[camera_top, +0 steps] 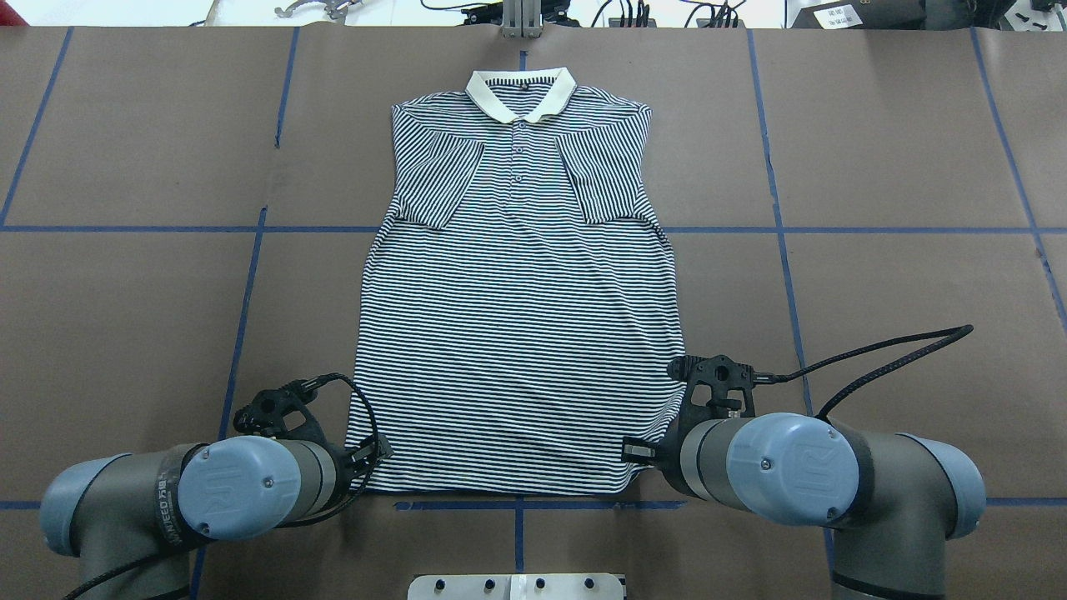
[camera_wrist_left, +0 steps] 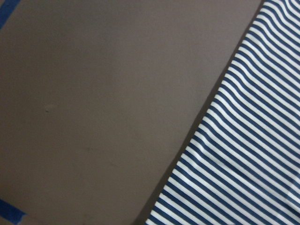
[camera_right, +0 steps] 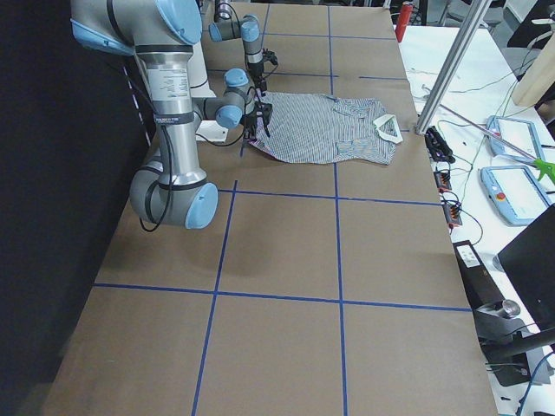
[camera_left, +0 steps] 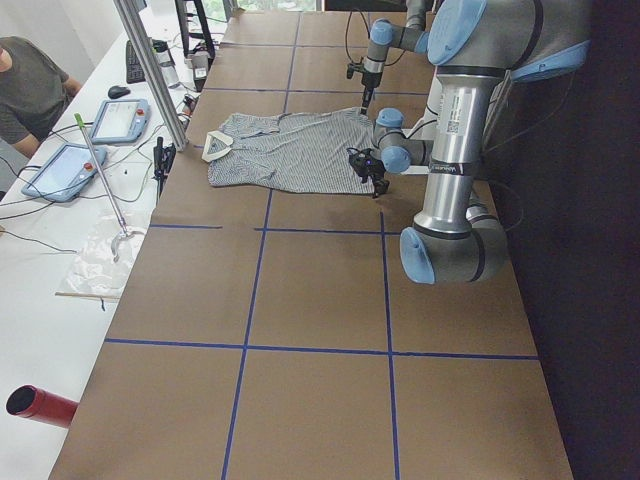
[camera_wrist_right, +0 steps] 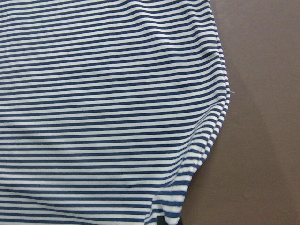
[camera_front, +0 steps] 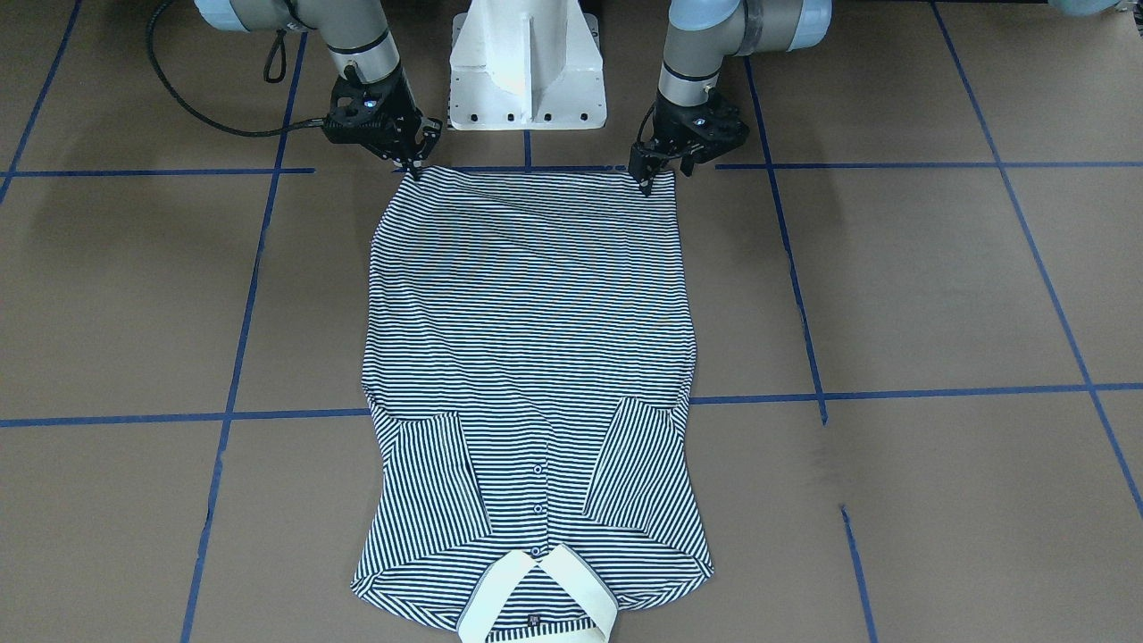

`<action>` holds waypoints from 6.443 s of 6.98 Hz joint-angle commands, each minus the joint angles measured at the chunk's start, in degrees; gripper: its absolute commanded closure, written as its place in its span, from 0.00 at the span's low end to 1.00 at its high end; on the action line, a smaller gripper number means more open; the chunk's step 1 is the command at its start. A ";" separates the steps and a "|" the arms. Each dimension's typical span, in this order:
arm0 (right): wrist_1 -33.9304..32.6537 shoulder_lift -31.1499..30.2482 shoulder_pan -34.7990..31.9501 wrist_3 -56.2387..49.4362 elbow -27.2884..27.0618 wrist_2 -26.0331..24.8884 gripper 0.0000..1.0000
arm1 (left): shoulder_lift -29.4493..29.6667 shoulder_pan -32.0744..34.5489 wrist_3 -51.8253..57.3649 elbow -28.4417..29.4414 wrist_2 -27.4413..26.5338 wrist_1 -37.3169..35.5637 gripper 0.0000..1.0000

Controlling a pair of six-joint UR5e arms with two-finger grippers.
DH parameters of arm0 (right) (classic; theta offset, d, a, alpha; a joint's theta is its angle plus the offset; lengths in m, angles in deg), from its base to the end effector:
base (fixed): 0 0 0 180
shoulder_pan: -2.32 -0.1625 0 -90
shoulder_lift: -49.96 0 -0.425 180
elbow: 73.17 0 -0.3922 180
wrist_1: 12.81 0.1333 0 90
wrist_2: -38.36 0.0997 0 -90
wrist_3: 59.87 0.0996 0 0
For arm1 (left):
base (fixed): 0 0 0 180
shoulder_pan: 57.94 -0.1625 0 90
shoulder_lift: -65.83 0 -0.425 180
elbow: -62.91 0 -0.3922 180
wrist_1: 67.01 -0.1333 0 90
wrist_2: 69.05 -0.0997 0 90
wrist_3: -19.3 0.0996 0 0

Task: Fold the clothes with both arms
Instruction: 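Grasp both hem corners with the left and right grippers, then lift the hem with both grippers and fold it toward the collar, then lay the hem down near the collar and open both grippers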

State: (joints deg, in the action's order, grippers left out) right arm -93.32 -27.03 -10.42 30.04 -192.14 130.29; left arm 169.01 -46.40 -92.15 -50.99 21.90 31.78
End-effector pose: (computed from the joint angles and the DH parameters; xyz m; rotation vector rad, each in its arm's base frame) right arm -0.4856 -0.2430 0.2983 0.0693 -0.8976 0.1906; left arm 0.5132 -0.2392 0.3376 -0.0859 0.8066 -0.5377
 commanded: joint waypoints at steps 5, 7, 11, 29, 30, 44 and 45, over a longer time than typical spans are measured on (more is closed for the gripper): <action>-0.09 -0.18 -0.35 0.00 0.05 0.09 1.00 | -0.09 -0.03 0.44 -0.44 -0.33 -0.09 1.00; 0.00 -1.48 -1.49 -0.53 -1.17 1.23 1.00 | -0.26 0.41 0.62 -5.06 -0.24 -0.09 1.00; 0.09 -11.04 -0.10 -0.62 -13.53 7.55 1.00 | -0.70 -5.78 0.10 -19.22 -0.06 -10.65 1.00; 17.23 28.03 -32.35 -40.43 46.29 11.08 1.00 | 16.96 31.79 29.01 31.18 0.20 22.05 1.00; 17.23 28.82 -32.35 -40.26 46.37 11.07 1.00 | 19.32 31.70 27.01 33.46 0.11 22.24 1.00; 24.08 28.56 -32.87 -40.16 49.36 11.77 0.00 | 21.63 31.35 23.91 35.24 0.46 23.64 0.01; 24.26 28.30 -33.83 -40.51 49.27 15.95 0.00 | 21.45 31.35 23.91 35.24 0.55 23.64 0.01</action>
State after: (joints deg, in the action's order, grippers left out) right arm -69.31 1.62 -43.49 -10.15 -142.83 142.70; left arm 190.62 -15.05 -68.30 -15.67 22.32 55.42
